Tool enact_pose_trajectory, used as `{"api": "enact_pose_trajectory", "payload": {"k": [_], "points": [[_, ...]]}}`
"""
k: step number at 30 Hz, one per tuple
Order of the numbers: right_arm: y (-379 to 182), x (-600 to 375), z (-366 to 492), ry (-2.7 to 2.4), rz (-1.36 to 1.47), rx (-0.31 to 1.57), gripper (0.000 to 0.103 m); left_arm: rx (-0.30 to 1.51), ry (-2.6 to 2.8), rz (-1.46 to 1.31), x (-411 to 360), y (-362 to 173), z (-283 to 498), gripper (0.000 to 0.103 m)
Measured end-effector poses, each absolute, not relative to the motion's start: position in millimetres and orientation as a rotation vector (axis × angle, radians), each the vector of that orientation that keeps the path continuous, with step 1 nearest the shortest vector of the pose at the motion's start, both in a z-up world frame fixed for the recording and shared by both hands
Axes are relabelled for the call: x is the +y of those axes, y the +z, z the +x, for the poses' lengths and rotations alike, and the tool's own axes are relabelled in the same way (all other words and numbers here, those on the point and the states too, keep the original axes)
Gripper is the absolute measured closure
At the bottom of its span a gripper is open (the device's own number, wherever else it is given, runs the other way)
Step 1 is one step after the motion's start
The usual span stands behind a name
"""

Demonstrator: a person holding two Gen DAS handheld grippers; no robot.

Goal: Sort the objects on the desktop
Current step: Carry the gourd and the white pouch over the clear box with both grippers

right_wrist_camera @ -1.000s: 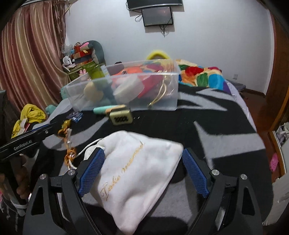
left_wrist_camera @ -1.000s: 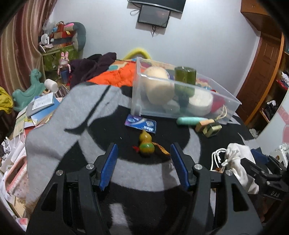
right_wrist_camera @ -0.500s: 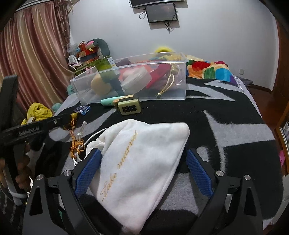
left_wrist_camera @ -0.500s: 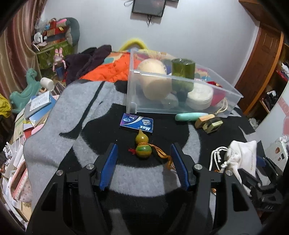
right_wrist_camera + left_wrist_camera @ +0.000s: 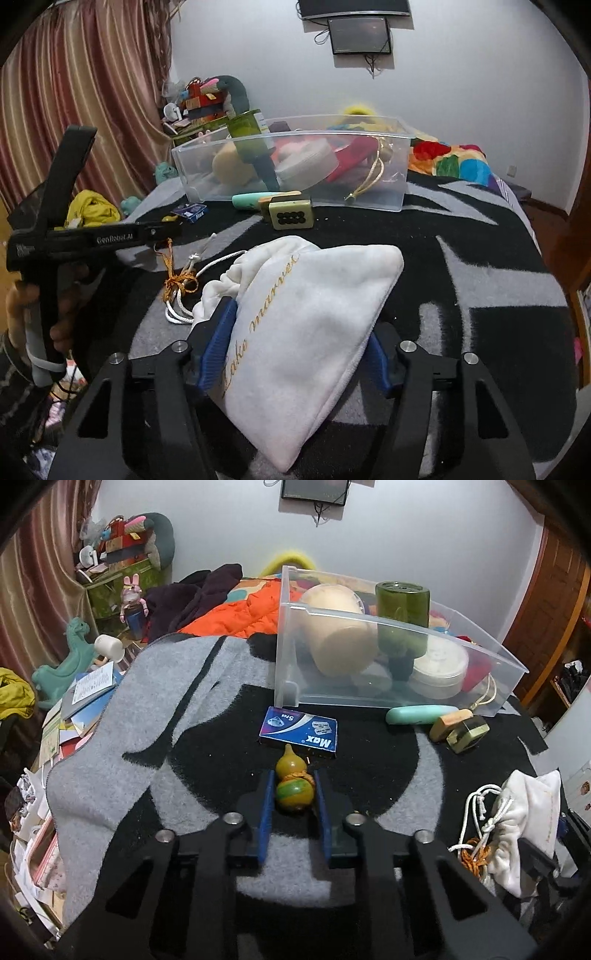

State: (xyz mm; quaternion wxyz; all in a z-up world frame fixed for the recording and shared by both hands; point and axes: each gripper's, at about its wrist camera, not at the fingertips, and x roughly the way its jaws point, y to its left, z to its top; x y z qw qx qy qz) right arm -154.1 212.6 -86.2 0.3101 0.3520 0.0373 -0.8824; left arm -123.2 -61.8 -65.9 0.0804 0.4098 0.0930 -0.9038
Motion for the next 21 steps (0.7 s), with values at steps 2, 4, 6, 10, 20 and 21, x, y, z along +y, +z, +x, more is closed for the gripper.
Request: {"api": "enact_pose_trajectory", "payload": {"k": [2,4,6,10,20,21], "points": [[-83.4,217.8,-155.9,-2.317,0.936,0.058,0.058,0.277,-2.706,1.209,-61.1,-65.2,-120.1,0.084],[-78.5,224.9,-157.8,-2.306,0.934,0.012,0.062,0.283,-2.71,1.204,-60.9,-65.6,-117.3,0.084],[-74.7,231.2,-158.4,-2.3,0.935,-0.029,0.063,0.309,-2.717,1.189,-60.5,-64.2,-110.6,0.084],[-66.1,242.4,-159.9,-2.339,0.913,-0.067,0.063,0.337,-2.738,1.167,-58.1,-59.1,-102.0,0.084],[-35.5,258.7,-172.5,-2.39,0.832,-0.134,0.063,0.287,-2.851,1.05,-42.0,-25.8,-86.7,0.084],[-30.6,258.9,-174.3,-2.394,0.818,-0.134,0.063,0.289,-2.867,1.036,-41.1,-21.0,-86.0,0.084]]}}
